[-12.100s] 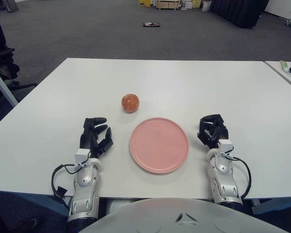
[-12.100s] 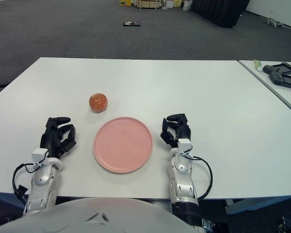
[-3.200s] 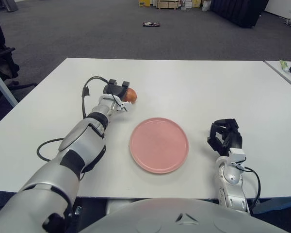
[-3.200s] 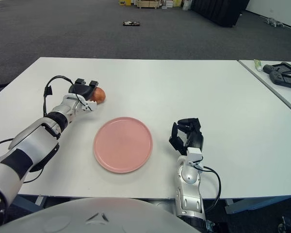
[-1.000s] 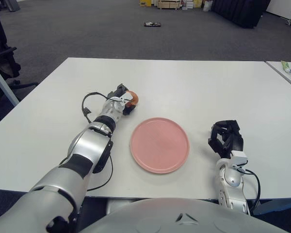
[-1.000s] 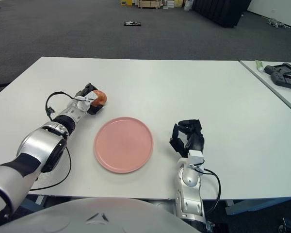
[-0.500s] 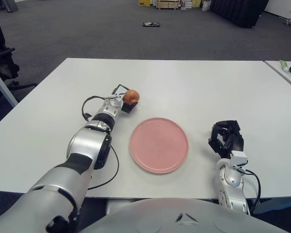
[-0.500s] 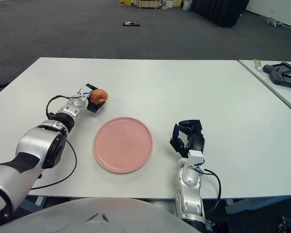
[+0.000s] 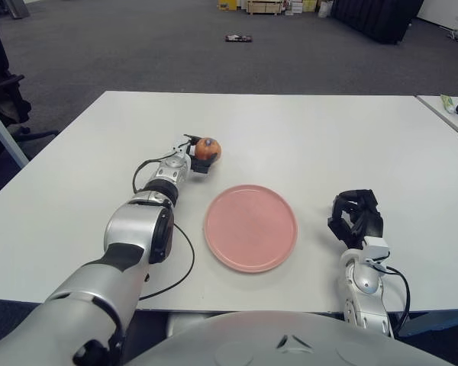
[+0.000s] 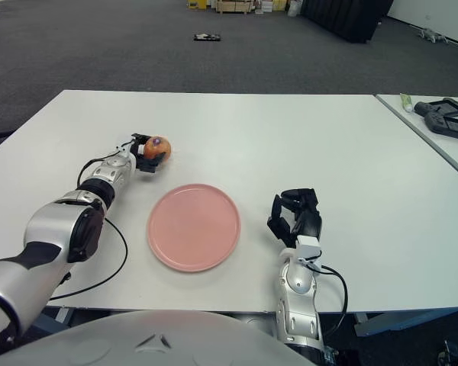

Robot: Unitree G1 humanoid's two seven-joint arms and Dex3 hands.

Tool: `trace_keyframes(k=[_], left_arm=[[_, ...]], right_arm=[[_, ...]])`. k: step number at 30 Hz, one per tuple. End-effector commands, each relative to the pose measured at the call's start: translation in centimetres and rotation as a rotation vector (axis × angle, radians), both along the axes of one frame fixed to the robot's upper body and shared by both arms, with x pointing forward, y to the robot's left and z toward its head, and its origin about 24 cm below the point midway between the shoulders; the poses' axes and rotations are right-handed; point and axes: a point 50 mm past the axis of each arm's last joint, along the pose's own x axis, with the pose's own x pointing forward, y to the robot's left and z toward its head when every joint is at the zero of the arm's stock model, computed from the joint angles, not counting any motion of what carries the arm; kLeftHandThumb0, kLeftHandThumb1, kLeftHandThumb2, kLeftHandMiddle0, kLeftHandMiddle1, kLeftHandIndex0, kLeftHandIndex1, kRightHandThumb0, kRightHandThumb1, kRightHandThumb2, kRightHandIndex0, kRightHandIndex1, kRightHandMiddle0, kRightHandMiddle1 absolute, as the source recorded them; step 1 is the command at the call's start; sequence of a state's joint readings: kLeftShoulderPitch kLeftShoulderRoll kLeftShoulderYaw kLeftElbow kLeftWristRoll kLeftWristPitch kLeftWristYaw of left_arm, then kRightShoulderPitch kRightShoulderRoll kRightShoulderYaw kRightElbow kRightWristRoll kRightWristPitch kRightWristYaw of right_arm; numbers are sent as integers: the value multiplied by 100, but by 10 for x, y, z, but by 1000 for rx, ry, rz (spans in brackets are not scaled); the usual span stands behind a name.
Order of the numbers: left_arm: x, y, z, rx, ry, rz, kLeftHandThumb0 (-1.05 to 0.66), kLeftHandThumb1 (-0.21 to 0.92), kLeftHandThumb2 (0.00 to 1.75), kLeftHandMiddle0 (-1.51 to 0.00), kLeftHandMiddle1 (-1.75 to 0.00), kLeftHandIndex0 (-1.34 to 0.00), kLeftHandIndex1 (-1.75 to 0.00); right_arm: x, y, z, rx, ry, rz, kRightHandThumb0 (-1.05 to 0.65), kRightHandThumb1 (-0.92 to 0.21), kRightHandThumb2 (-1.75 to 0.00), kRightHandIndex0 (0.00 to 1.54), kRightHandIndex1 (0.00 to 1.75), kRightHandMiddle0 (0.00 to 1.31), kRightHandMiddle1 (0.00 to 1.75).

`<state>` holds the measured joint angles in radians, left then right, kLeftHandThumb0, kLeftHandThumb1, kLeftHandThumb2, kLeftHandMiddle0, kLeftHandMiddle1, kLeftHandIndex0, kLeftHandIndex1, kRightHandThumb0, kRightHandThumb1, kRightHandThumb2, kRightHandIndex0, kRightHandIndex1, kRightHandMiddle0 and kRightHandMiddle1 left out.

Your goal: Put the apple into the plate.

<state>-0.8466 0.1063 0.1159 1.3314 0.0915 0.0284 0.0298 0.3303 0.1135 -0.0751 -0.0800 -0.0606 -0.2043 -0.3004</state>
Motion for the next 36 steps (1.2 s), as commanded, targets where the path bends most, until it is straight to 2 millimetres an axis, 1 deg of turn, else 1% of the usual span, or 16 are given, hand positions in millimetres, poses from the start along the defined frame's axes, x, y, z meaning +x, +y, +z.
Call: trace_keyframes(k=[1, 10, 15, 17, 21, 30, 36], left_arm=[[-16, -1, -22, -33, 101, 3, -52, 20, 146, -128, -175, -71, -175], [-7, -3, -10, -120, 44, 24, -52, 19, 147, -129, -175, -71, -175], [-4, -2, -6, -138, 12, 25, -52, 20, 147, -128, -175, -70, -175], [-1, -3, -1, -142, -12, 22, -52, 20, 146, -128, -175, -70, -175], [7, -5, 12, -167, -78, 9, -52, 20, 146, -128, -175, -70, -175], [9, -6, 17, -193, -122, -23, -51, 20, 146, -131, -175, -70, -175], [13, -15, 29, -222, -194, -78, -51, 20, 146, -132, -175, -70, -175]], right_arm=[[6, 4, 4, 32, -26, -5, -38, -70, -84, 58, 132, 32, 175], [7, 3, 3, 20, -33, 0, -38, -71, -83, 58, 132, 32, 175], [8, 4, 4, 25, -38, 3, -37, -71, -82, 58, 133, 32, 175], [9, 4, 3, 29, -36, 4, -37, -71, -82, 57, 132, 32, 175], [9, 3, 3, 28, -34, 2, -38, -70, -84, 57, 133, 32, 175], [12, 4, 4, 14, -35, 9, -38, -69, -84, 58, 134, 33, 175], [12, 3, 3, -1, -25, 17, -38, -69, -84, 59, 134, 33, 175]])
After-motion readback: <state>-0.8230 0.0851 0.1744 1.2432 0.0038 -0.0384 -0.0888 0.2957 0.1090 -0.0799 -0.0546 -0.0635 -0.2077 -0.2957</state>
